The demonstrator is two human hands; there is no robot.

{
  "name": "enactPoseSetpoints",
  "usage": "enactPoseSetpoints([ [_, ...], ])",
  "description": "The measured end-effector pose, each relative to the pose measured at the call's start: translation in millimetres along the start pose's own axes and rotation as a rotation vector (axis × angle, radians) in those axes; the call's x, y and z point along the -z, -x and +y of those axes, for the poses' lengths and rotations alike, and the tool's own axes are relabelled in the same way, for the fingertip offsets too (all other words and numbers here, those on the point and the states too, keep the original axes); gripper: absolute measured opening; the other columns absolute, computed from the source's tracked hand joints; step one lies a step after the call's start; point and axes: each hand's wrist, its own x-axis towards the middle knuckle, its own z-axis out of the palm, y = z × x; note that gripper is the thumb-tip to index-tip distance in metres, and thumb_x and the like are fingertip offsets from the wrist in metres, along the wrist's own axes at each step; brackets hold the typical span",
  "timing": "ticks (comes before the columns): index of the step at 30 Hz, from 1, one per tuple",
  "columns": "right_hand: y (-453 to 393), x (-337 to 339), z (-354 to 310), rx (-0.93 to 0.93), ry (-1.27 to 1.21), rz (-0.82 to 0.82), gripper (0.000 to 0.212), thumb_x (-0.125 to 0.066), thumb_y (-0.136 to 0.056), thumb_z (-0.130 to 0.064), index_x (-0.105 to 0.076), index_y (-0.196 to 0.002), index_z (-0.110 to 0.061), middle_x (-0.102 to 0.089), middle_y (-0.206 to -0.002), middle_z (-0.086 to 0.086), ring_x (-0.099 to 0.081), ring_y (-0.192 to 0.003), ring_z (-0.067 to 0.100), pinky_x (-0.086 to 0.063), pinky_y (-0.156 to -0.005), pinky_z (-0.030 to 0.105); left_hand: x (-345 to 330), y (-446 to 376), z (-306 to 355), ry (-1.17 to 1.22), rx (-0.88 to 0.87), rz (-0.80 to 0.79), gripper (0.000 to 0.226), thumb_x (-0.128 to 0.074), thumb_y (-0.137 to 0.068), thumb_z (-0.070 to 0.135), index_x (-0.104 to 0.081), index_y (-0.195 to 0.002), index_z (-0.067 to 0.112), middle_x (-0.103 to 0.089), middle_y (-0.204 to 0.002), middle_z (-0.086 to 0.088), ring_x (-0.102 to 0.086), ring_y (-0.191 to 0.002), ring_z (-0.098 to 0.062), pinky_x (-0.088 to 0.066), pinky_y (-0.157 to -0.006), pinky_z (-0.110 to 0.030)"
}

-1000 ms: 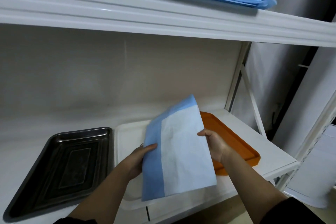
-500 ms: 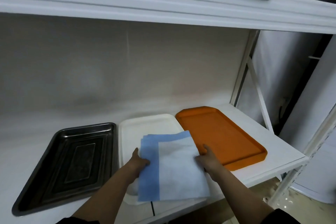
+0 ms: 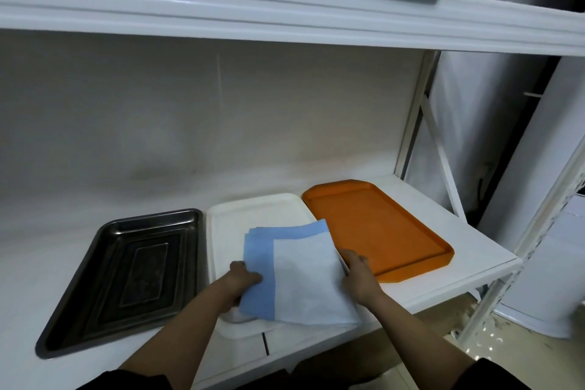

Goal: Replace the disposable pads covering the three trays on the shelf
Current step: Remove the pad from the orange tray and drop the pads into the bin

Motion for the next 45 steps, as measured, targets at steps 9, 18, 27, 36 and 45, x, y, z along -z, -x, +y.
enactPoseSetpoints([
  [9, 50, -20, -12, 0.579, 0.616, -0.268, 0.089, -0.040, -0.077, -0.078, -0.022, -0.149, -0.030, -0.020, -0.157, -0.007, -0.016, -0.144, 0.014, -0.017, -0.114, 0.036, 5, 23, -5, -0.286, 0.075, -0.051, 0.068, -0.060, -0.089, 0.007, -0.014, -0.139, 0.009, -0.046, -0.099, -0.013, -0.057, -0.073, -0.021, -0.049, -0.046, -0.026],
  [18, 57, -38, 19, 0.689, 0.943, -0.013, 0.101, -0.081, -0.041, -0.037, -0.044, -0.132, -0.017, -0.067, -0.115, 0.002, -0.068, -0.097, 0.021, -0.055, -0.074, 0.030, 13, 36, -3, -0.340, 0.096, -0.067, 0.027, -0.051, -0.091, 0.000, -0.033, -0.077, 0.016, -0.047, -0.065, -0.009, -0.049, -0.056, -0.014, -0.041, -0.038, -0.018],
  [27, 37, 2, -7, 0.745, 0.894, 0.450, 0.023, -0.075, -0.066, -0.028, -0.053, -0.058, -0.024, -0.050, -0.043, -0.002, -0.044, -0.031, 0.011, -0.015, -0.039, 0.020, -18, 47, 11, -0.823, -0.497, 0.055, 0.066, -0.042, -0.088, 0.067, -0.037, -0.141, 0.029, -0.035, -0.147, 0.004, -0.039, -0.131, -0.017, -0.033, -0.105, -0.032],
  [36, 24, 33, -13, 0.894, 0.741, 0.565, 0.046, -0.033, -0.097, -0.046, -0.057, -0.066, -0.023, -0.051, -0.047, -0.009, -0.045, -0.035, 0.006, -0.026, -0.034, 0.020, -24, 46, 17, -1.178, -0.739, 0.249, 0.041, -0.054, -0.088, 0.038, -0.044, -0.125, 0.024, -0.061, -0.119, 0.001, -0.059, -0.106, -0.024, -0.043, -0.079, -0.029],
  [45, -2, 50, -19, 0.296, -0.197, 0.273, 0.023, -0.067, -0.084, -0.041, -0.065, -0.080, -0.019, -0.067, -0.081, -0.009, -0.062, -0.079, 0.006, -0.045, -0.062, 0.021, 21, 14, 48, -0.268, -0.423, -0.111, 0.014, -0.071, -0.082, 0.015, -0.066, -0.087, 0.027, -0.064, -0.077, 0.003, -0.059, -0.068, -0.009, -0.046, -0.060, -0.017],
])
